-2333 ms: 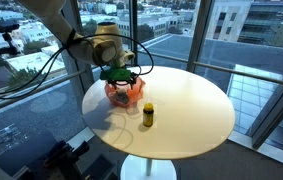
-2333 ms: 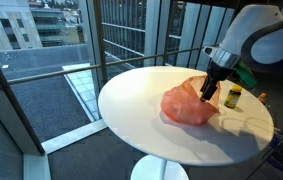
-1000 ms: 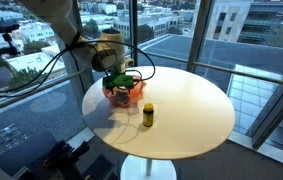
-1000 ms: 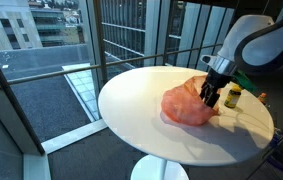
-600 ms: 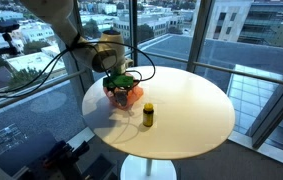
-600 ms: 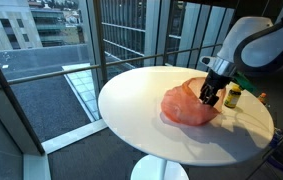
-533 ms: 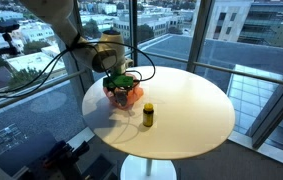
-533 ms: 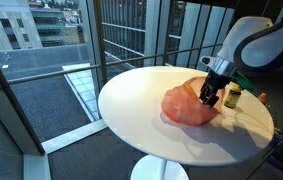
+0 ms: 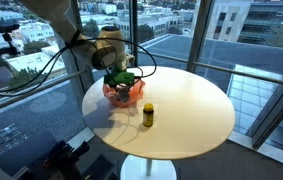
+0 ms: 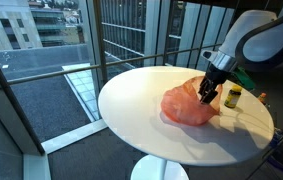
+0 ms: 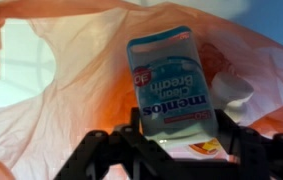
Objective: Take the box out of the carrier bag
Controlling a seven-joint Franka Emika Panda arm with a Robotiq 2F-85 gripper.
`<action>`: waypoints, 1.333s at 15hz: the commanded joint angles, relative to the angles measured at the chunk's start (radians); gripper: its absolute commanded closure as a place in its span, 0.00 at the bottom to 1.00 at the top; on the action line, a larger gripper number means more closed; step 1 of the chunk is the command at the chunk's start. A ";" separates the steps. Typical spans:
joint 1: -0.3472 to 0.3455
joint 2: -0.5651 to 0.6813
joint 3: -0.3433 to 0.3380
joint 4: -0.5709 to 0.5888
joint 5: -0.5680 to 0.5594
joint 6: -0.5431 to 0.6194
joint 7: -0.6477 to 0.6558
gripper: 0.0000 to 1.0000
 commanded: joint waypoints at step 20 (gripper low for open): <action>-0.074 -0.302 -0.040 -0.138 0.278 0.338 0.034 0.53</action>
